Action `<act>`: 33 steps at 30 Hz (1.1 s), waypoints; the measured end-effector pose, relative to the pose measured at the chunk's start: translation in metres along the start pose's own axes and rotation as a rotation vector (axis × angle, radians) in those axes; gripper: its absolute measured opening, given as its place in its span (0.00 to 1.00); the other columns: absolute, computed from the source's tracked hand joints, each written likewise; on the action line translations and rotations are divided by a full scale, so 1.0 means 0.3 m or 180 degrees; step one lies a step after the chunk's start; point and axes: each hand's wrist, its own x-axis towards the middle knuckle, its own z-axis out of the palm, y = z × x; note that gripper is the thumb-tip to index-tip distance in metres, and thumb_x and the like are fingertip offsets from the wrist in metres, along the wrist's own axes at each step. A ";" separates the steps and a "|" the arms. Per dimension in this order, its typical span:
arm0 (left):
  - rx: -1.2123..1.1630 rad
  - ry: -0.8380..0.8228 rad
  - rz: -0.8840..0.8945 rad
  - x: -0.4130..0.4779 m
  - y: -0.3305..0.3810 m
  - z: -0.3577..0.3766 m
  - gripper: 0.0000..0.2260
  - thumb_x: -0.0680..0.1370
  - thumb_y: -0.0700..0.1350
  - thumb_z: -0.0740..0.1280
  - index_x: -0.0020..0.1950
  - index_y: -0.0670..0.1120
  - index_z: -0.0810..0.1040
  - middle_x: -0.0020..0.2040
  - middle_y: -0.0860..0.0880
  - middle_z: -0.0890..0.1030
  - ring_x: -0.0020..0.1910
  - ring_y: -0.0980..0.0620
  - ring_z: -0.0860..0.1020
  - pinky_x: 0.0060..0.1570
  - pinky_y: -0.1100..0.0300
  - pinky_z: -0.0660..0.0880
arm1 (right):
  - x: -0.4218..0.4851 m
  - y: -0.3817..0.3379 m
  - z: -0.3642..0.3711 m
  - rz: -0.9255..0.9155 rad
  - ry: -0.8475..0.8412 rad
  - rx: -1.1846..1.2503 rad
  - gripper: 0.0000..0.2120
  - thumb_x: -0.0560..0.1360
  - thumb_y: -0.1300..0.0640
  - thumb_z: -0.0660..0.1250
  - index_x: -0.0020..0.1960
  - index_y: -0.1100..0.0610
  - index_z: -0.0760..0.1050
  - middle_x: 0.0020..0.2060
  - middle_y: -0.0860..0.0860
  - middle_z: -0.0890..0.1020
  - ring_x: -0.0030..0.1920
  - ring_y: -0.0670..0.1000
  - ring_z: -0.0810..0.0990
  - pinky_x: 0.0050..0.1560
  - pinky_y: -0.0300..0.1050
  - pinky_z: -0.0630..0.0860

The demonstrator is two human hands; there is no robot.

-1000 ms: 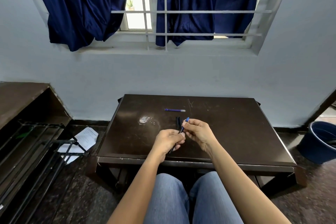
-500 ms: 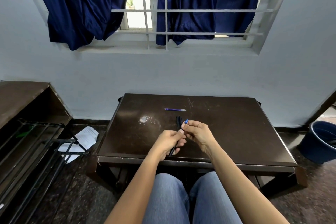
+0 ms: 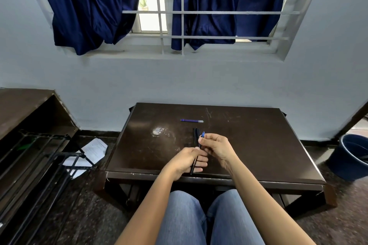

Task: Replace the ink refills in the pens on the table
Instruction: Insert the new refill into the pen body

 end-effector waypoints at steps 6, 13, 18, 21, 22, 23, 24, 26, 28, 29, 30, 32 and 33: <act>0.0034 0.0682 0.0519 0.027 -0.037 -0.019 0.10 0.76 0.46 0.70 0.53 0.41 0.81 0.45 0.46 0.85 0.43 0.54 0.84 0.41 0.65 0.79 | 0.007 0.011 -0.008 0.0044 0.0071 -0.0020 0.03 0.71 0.61 0.74 0.44 0.58 0.83 0.34 0.51 0.83 0.34 0.45 0.80 0.37 0.37 0.75; 0.0099 0.0035 0.0200 0.013 -0.015 -0.013 0.17 0.84 0.49 0.54 0.59 0.42 0.78 0.52 0.45 0.83 0.51 0.49 0.82 0.50 0.59 0.80 | 0.011 0.010 -0.011 -0.0008 0.0045 -0.0049 0.02 0.71 0.62 0.73 0.44 0.59 0.83 0.34 0.51 0.83 0.33 0.45 0.78 0.36 0.37 0.75; 0.0044 0.0517 0.0536 0.026 -0.029 -0.030 0.09 0.75 0.44 0.71 0.54 0.42 0.81 0.48 0.43 0.85 0.46 0.51 0.84 0.44 0.62 0.81 | 0.013 0.018 -0.014 0.0004 0.0028 -0.0067 0.03 0.71 0.61 0.74 0.44 0.59 0.83 0.35 0.52 0.84 0.34 0.46 0.79 0.37 0.38 0.75; 0.0041 0.0526 0.0496 0.024 -0.029 -0.014 0.10 0.79 0.48 0.66 0.54 0.43 0.80 0.46 0.47 0.84 0.44 0.54 0.83 0.44 0.64 0.80 | 0.015 0.018 -0.011 0.0000 0.0013 -0.0098 0.04 0.71 0.60 0.74 0.44 0.60 0.84 0.35 0.53 0.83 0.34 0.46 0.79 0.38 0.39 0.75; 0.0020 0.0395 0.0410 0.020 -0.024 -0.007 0.13 0.81 0.50 0.61 0.55 0.42 0.79 0.46 0.48 0.84 0.44 0.54 0.82 0.45 0.63 0.79 | 0.016 0.018 -0.011 -0.0011 0.0006 -0.0092 0.03 0.71 0.61 0.74 0.44 0.60 0.83 0.35 0.52 0.83 0.34 0.46 0.78 0.38 0.39 0.75; -0.0043 0.0242 0.0314 0.016 -0.021 -0.003 0.16 0.83 0.50 0.56 0.57 0.42 0.79 0.46 0.48 0.84 0.45 0.53 0.82 0.47 0.62 0.79 | 0.016 0.019 -0.012 -0.0025 -0.0004 -0.0077 0.02 0.71 0.61 0.74 0.43 0.60 0.83 0.34 0.52 0.82 0.33 0.46 0.77 0.38 0.40 0.74; -0.0109 0.0097 0.0246 0.011 -0.018 -0.001 0.17 0.84 0.49 0.53 0.58 0.41 0.78 0.47 0.47 0.83 0.47 0.52 0.82 0.50 0.60 0.79 | 0.018 0.020 -0.015 -0.0039 -0.0015 -0.0068 0.01 0.71 0.62 0.74 0.42 0.60 0.83 0.33 0.52 0.82 0.32 0.46 0.76 0.37 0.40 0.74; -0.0181 -0.0046 0.0226 0.009 -0.019 -0.009 0.15 0.84 0.46 0.55 0.59 0.41 0.78 0.50 0.44 0.83 0.50 0.48 0.83 0.52 0.57 0.80 | 0.017 0.020 -0.020 -0.0058 -0.0051 -0.0076 0.01 0.71 0.63 0.73 0.42 0.60 0.82 0.32 0.52 0.81 0.29 0.45 0.75 0.35 0.39 0.72; -0.0226 0.0069 0.0335 0.018 -0.031 -0.023 0.10 0.81 0.43 0.62 0.58 0.40 0.79 0.50 0.43 0.84 0.48 0.49 0.83 0.50 0.56 0.81 | 0.015 0.020 -0.023 -0.0042 -0.0058 -0.0086 0.01 0.71 0.62 0.73 0.43 0.60 0.82 0.32 0.52 0.81 0.30 0.45 0.76 0.35 0.37 0.73; -0.0263 0.0195 0.0398 0.022 -0.037 -0.027 0.09 0.79 0.42 0.66 0.57 0.40 0.79 0.49 0.43 0.84 0.46 0.50 0.84 0.47 0.58 0.81 | 0.015 0.021 -0.024 -0.0029 -0.0044 -0.0080 0.02 0.71 0.62 0.74 0.43 0.60 0.83 0.33 0.52 0.82 0.32 0.46 0.77 0.35 0.37 0.73; -0.0305 0.0331 0.0440 0.027 -0.041 -0.028 0.09 0.77 0.41 0.69 0.56 0.40 0.79 0.47 0.43 0.83 0.45 0.52 0.83 0.45 0.60 0.81 | 0.016 0.023 -0.025 -0.0025 -0.0024 -0.0091 0.02 0.71 0.61 0.74 0.43 0.59 0.83 0.34 0.52 0.83 0.33 0.46 0.78 0.37 0.38 0.73; -0.0363 0.0536 0.0470 0.038 -0.047 -0.023 0.12 0.75 0.43 0.71 0.56 0.40 0.79 0.46 0.45 0.82 0.43 0.54 0.82 0.42 0.62 0.81 | 0.016 0.023 -0.023 -0.0039 -0.0016 -0.0145 0.04 0.70 0.59 0.74 0.44 0.59 0.83 0.35 0.52 0.83 0.35 0.46 0.79 0.38 0.39 0.74; -0.0384 0.0549 0.0460 0.039 -0.047 -0.017 0.12 0.77 0.45 0.69 0.57 0.40 0.78 0.45 0.46 0.82 0.42 0.55 0.82 0.43 0.62 0.81 | 0.016 0.021 -0.021 -0.0051 -0.0026 -0.0160 0.04 0.71 0.59 0.74 0.44 0.60 0.83 0.35 0.52 0.83 0.35 0.45 0.79 0.39 0.39 0.74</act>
